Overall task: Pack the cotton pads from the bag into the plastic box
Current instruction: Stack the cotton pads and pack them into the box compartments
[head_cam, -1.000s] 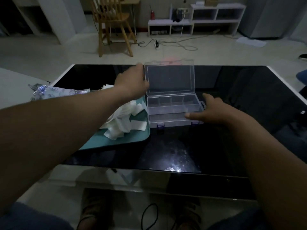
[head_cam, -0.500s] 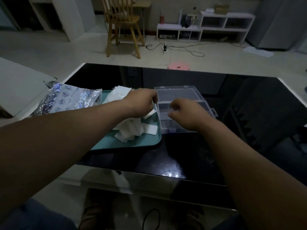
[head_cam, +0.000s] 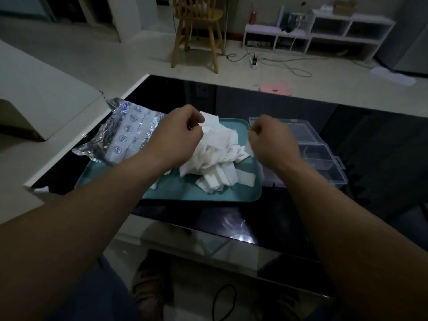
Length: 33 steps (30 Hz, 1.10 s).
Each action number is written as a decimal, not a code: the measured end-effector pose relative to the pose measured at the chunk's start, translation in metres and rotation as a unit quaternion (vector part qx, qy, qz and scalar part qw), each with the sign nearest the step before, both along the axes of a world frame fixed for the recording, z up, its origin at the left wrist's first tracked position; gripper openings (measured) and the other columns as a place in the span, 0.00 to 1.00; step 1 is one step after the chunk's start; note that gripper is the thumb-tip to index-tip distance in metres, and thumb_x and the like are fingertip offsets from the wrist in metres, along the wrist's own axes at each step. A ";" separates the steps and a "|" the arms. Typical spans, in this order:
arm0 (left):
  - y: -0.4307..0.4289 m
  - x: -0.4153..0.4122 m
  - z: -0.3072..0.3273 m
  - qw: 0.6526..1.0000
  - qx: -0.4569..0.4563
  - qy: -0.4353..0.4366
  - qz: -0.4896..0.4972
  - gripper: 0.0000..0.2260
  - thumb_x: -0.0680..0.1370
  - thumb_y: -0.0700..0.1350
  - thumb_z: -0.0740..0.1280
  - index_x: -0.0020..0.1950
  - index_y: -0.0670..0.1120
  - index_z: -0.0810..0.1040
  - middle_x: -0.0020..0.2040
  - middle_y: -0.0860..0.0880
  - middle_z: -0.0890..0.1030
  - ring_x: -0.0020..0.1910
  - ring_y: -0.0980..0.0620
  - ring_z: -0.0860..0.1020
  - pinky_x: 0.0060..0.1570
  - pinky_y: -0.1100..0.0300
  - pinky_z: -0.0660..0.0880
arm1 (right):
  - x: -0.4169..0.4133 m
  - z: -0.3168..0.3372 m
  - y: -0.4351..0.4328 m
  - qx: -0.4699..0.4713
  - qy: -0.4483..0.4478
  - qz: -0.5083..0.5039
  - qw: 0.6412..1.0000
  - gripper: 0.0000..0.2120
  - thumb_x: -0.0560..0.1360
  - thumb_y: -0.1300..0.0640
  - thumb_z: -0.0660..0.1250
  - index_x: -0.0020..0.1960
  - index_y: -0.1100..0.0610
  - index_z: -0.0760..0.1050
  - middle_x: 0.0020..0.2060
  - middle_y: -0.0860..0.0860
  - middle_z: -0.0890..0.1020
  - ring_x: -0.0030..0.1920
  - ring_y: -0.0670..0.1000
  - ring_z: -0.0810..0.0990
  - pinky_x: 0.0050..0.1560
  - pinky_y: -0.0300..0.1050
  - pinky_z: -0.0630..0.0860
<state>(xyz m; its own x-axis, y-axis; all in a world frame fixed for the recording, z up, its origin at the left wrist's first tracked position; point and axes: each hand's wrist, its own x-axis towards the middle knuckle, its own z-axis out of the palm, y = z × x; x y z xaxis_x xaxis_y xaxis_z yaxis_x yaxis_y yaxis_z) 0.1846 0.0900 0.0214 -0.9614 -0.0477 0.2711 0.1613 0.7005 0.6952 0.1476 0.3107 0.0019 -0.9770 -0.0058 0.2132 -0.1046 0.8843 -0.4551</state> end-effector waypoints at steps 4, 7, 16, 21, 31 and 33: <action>-0.006 0.018 -0.015 0.999 -0.028 -0.014 -0.017 0.12 0.78 0.47 0.69 0.62 0.51 0.77 0.53 0.53 0.77 0.50 0.54 0.77 0.51 0.59 0.73 | 0.014 0.018 -0.003 -0.118 -0.048 0.050 0.991 0.05 0.82 0.55 0.67 0.53 0.54 0.82 0.43 0.47 0.83 0.43 0.48 0.82 0.44 0.46 0.79; -0.004 0.021 -0.039 0.985 -0.129 -0.088 -0.075 0.26 0.77 0.55 0.71 0.74 0.55 0.69 0.66 0.47 0.70 0.64 0.46 0.73 0.64 0.50 0.72 | 0.023 0.001 -0.013 -0.156 -0.131 0.048 0.978 0.08 0.81 0.53 0.70 0.59 0.53 0.79 0.46 0.50 0.85 0.39 0.48 0.85 0.37 0.45 0.80; -0.026 0.003 -0.062 0.969 -0.216 -0.051 -0.107 0.21 0.76 0.52 0.71 0.67 0.56 0.72 0.59 0.49 0.74 0.60 0.45 0.74 0.58 0.50 0.73 | 0.015 -0.022 -0.033 -0.123 -0.171 0.073 0.975 0.10 0.78 0.55 0.73 0.58 0.49 0.79 0.45 0.48 0.84 0.44 0.51 0.84 0.50 0.59 0.84; -0.051 0.009 -0.065 0.971 -0.191 -0.044 -0.136 0.34 0.73 0.68 0.68 0.77 0.64 0.64 0.61 0.51 0.71 0.61 0.49 0.72 0.63 0.49 0.73 | 0.006 -0.019 -0.028 -0.083 -0.132 0.030 0.987 0.19 0.81 0.44 0.68 0.68 0.50 0.72 0.58 0.48 0.81 0.52 0.52 0.82 0.53 0.57 0.82; -0.067 0.015 -0.064 0.990 -0.136 -0.017 -0.009 0.32 0.75 0.39 0.66 0.79 0.51 0.64 0.67 0.46 0.70 0.65 0.43 0.71 0.65 0.48 0.70 | 0.008 -0.015 -0.092 0.125 0.048 0.220 0.966 0.29 0.79 0.37 0.65 0.79 0.37 0.63 0.77 0.47 0.68 0.75 0.54 0.65 0.71 0.59 0.63; -0.073 0.016 -0.070 0.986 -0.160 -0.048 -0.004 0.31 0.75 0.43 0.69 0.78 0.51 0.66 0.66 0.46 0.70 0.66 0.42 0.71 0.66 0.49 0.68 | 0.008 -0.022 -0.099 0.160 0.008 0.228 0.960 0.25 0.80 0.41 0.64 0.76 0.38 0.67 0.76 0.46 0.69 0.75 0.54 0.65 0.71 0.58 0.62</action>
